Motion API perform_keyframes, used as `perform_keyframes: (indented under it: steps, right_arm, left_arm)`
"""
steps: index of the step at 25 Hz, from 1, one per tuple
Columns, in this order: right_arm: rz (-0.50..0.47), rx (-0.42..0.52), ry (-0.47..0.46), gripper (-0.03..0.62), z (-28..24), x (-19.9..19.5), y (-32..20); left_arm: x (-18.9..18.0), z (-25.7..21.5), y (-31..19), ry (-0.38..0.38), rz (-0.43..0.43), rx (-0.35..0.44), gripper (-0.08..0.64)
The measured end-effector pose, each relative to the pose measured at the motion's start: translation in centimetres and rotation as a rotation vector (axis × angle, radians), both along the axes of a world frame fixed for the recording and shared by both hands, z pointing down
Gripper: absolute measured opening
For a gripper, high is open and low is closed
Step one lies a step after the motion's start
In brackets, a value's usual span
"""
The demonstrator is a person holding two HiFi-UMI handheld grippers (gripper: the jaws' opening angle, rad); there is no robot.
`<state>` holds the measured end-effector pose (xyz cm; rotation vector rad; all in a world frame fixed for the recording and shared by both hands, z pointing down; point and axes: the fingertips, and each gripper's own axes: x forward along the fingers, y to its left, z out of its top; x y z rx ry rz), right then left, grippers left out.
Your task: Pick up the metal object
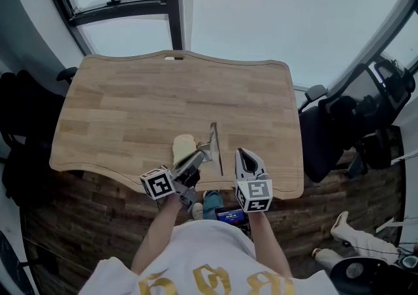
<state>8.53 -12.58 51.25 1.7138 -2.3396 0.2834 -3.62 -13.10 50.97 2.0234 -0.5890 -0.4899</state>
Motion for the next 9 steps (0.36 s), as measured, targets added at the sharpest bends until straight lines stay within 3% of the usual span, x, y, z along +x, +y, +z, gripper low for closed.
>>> perform_keyframes:
  steps: [9]
  right_arm:
    - [0.002,-0.002,0.016,0.011,0.3,-0.15,-0.13]
  left_arm:
    - [-0.21,0.48,-0.18,-0.003,0.009,0.002,0.032]
